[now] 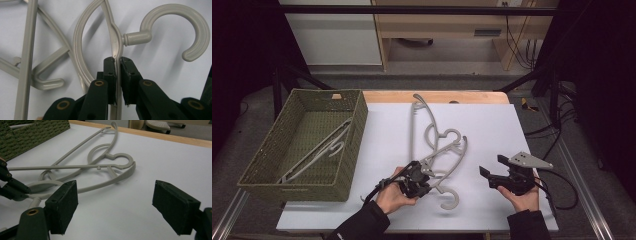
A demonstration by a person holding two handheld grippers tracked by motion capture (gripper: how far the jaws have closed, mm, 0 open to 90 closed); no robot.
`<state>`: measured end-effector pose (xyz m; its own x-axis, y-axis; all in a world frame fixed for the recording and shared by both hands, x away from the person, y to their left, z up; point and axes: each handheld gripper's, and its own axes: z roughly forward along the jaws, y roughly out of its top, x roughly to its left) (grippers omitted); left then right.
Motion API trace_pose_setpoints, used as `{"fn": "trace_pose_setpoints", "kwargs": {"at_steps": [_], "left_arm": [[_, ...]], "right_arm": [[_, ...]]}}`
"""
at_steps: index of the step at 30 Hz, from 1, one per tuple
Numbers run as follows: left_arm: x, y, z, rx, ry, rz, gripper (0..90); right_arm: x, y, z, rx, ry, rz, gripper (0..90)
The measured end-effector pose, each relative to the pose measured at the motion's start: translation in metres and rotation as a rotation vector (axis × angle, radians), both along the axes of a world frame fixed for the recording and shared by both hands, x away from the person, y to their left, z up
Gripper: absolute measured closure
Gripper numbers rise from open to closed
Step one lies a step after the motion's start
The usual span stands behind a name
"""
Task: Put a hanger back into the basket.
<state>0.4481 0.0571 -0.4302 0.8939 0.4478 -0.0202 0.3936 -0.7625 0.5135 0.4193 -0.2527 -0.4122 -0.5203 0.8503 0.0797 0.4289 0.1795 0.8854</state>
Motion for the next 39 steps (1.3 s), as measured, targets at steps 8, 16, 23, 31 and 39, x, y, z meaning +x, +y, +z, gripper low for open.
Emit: {"fn": "trace_pose_setpoints", "kwargs": {"at_steps": [8,16,23,31,39], "left_arm": [[0.012,0.007,0.003,-0.003,-0.006,0.032,82.6],[0.016,0.007,-0.006,-0.015,0.007,0.037,82.1],[0.018,-0.003,-0.006,-0.03,-0.018,0.035,74.5],[0.024,-0.018,-0.02,0.062,-0.004,0.005,72.0],[0.024,-0.016,-0.016,0.058,-0.014,0.011,81.2]], "right_arm": [[0.0,0.001,-0.001,-0.002,-0.002,0.005,20.9],[0.001,0.002,-0.001,-0.004,0.003,0.004,20.8],[0.001,0.001,-0.001,-0.005,-0.002,0.007,20.9],[0.001,0.002,-0.001,-0.004,-0.001,0.01,20.8],[0.0,0.001,0.0,-0.001,0.0,0.009,20.9]]}}
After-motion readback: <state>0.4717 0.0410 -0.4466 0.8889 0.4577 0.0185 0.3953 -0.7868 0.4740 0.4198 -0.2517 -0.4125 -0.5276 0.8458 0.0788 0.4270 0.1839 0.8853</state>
